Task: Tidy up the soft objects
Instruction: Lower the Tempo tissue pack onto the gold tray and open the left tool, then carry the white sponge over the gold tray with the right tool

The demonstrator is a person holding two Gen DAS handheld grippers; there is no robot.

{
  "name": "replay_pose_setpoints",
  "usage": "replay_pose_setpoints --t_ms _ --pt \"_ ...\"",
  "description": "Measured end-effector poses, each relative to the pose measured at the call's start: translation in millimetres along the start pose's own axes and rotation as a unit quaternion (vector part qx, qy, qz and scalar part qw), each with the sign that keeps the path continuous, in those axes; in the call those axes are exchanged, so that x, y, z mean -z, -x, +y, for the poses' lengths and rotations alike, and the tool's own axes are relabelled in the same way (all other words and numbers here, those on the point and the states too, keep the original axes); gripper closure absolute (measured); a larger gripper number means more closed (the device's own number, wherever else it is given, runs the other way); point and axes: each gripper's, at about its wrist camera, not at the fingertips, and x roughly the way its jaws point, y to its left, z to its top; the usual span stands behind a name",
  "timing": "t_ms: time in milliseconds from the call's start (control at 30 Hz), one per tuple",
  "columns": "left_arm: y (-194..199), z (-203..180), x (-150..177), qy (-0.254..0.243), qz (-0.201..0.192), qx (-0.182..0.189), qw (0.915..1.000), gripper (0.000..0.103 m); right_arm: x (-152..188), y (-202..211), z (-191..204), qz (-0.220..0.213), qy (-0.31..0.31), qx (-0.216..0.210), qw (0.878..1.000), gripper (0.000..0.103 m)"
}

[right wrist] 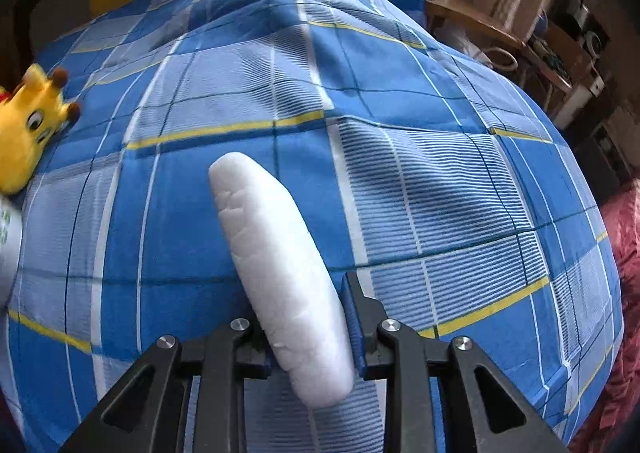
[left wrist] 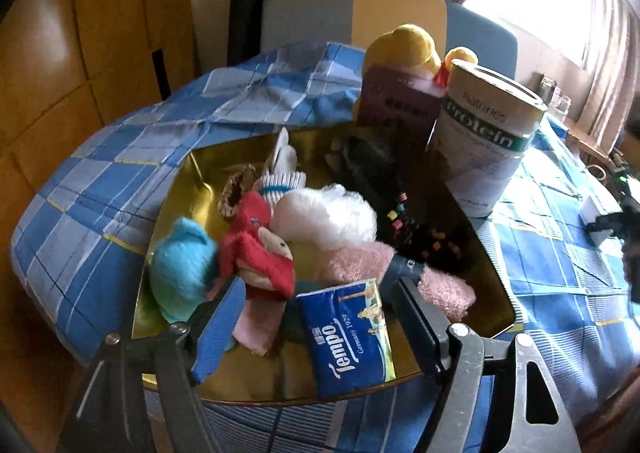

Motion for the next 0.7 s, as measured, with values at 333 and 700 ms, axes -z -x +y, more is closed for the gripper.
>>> replay_pose_setpoints --t_ms 333,700 --pt "5 10 1 0.006 -0.008 0.01 0.9999 0.027 -80 40 86 -0.026 0.026 -0.017 0.999 0.077" --pt "1 25 6 0.017 -0.003 0.017 0.9997 0.027 -151 127 252 -0.102 0.147 -0.062 0.982 0.077"
